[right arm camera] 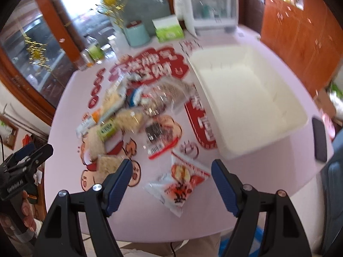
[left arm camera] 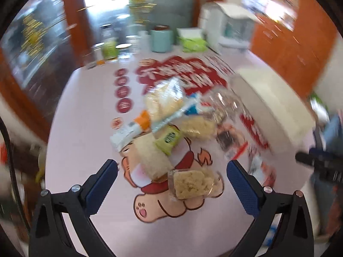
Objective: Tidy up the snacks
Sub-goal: 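Grasp the red-printed bread bag with the right tool while the left tool grasps a rice-cracker bag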
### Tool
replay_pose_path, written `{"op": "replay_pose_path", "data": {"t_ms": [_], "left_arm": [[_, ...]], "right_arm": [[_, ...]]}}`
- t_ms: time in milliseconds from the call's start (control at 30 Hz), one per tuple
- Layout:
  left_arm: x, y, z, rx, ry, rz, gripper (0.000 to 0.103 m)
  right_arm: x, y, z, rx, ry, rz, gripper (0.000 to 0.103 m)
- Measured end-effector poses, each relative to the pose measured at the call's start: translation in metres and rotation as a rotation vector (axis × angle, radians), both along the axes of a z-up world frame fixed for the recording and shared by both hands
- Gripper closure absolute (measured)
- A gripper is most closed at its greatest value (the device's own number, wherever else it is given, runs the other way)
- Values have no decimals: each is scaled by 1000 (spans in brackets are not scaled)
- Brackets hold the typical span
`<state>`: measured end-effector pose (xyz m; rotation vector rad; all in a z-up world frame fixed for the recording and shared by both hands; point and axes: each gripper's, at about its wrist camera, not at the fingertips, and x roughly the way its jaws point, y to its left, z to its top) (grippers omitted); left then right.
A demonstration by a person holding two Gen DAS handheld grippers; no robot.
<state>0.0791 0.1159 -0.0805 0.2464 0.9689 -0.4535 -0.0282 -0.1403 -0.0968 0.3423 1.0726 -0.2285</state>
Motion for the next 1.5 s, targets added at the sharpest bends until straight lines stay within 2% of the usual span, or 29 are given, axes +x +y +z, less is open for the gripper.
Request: {"op": "replay_pose_path", "data": {"t_ms": [167,233,333,467,567,767,833,900,1100,1200,1233,1267,1300,1367,1467,1500], "left_arm": [[-1,-33,-58,172,6,-327,2],[-3,-45,-78,229,5,-416,2],[-5,-58,-102,287,18,-511,2],[4,-69,-125,338,53,-580,2],[11,-75,-133,354,65,-595,1],[32,-78,-141,297,191,-593,1],[33,-77,-141,279,247,-622,2],[30,-76,-141,273,259,-650,2],[23,-80,-159,354,267,-656,2],[18,-86,-169,405,235,-633,3],[16,-87,-168,404,226,-628,6],[14,-88,-166,390,219,-624,22],[13,-88,-162,365,227,-624,46],[15,-90,-160,362,263,-567,47],[12,-91,-153,365,244,-501,47],[9,-91,-145,337,247,-475,47]], "right_arm": [[-2,-5,-44,65,97,-76,27],[-1,-9,-63,99,130,-108,27],[2,-16,-85,113,159,-161,27],[9,-24,-111,164,200,-214,27],[15,-21,-126,185,229,-220,27],[25,-13,-147,209,280,-201,27],[27,-10,-154,215,299,-179,25],[29,-4,-154,177,300,-158,25],[33,11,-155,98,325,-111,26],[31,17,-154,60,330,-95,32],[30,18,-154,51,329,-93,35],[29,19,-153,51,327,-88,38],[26,21,-153,53,324,-83,41],[24,21,-150,54,316,-77,46],[21,23,-133,39,284,-48,48],[21,24,-125,31,265,-33,48]]}}
